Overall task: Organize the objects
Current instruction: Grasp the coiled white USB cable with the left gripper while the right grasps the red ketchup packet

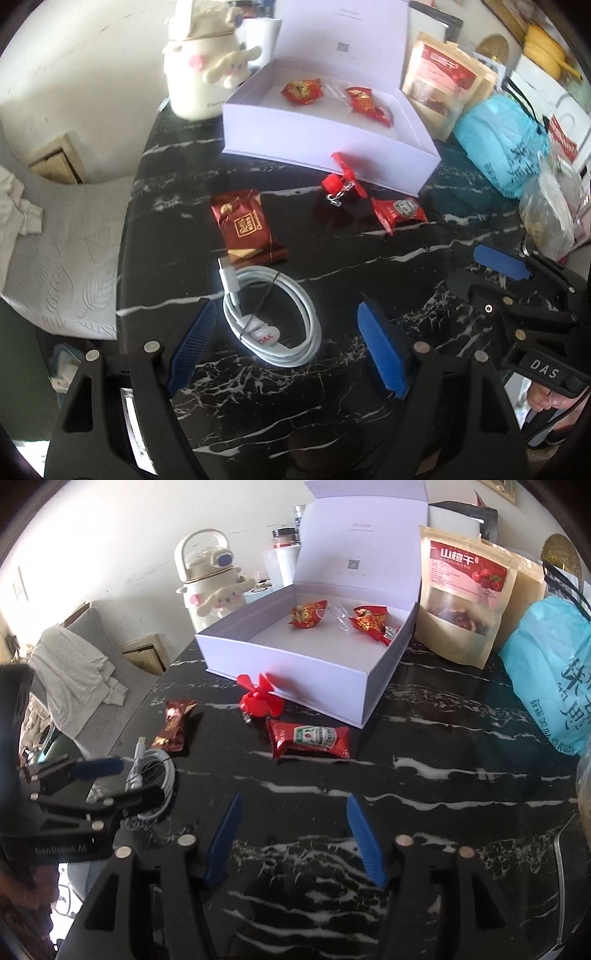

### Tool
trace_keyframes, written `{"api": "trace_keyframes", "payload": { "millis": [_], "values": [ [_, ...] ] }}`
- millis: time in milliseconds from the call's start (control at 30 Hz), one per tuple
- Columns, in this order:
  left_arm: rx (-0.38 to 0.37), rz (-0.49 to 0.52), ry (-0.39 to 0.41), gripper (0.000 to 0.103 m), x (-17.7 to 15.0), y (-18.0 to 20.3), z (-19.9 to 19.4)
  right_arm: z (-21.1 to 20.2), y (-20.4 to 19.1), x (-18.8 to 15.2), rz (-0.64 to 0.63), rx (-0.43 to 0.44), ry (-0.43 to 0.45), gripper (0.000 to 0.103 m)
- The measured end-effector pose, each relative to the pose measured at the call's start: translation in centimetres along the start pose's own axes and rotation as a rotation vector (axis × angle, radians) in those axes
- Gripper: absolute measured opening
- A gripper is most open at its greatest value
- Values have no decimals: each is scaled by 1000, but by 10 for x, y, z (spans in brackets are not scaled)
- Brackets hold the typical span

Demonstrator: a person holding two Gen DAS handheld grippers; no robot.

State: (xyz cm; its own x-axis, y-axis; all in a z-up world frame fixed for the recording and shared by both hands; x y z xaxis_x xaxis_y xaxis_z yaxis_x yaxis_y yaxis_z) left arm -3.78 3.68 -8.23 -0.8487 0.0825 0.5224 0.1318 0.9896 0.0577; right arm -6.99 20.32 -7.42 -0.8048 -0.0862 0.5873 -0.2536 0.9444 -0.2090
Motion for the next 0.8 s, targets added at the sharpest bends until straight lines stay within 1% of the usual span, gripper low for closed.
{"api": "trace_keyframes", "payload": {
  "millis": [133, 200, 400, 633, 700, 800],
  "values": [
    [11, -34, -23, 79, -5, -3, 9, 13, 1, 5, 8, 4, -4, 72],
    [17, -44, -29, 79, -7, -5, 12, 19, 1, 8, 8, 6, -8, 76],
    [28, -56, -50, 79, -8, -7, 22, 36, 0, 18, 15, 5, -10, 77],
    [97, -23, -47, 79, -6, -6, 26, 52, 1, 31, 1, 1, -16, 77],
    [129, 2, -48, 79, -6, -4, 28, 58, 1, 34, -5, 2, -22, 77],
    [128, 4, -44, 80, -2, -6, 30, 66, 0, 37, -12, -9, -31, 77]
  ]
}}
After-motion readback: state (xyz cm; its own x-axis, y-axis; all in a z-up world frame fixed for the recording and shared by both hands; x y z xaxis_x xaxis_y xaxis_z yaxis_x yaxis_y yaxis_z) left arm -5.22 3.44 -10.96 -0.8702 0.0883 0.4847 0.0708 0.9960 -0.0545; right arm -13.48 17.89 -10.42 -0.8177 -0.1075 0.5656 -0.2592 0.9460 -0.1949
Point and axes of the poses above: each gripper's, at about its wrist camera, not at the fingertips, and z roughly the way its jaws point, y to its right, x to its top, the point moved 4 cm from there along z, roughly the way its jaws point, and after that the axes turned 8 degrees about z, right-handed, at the moved point
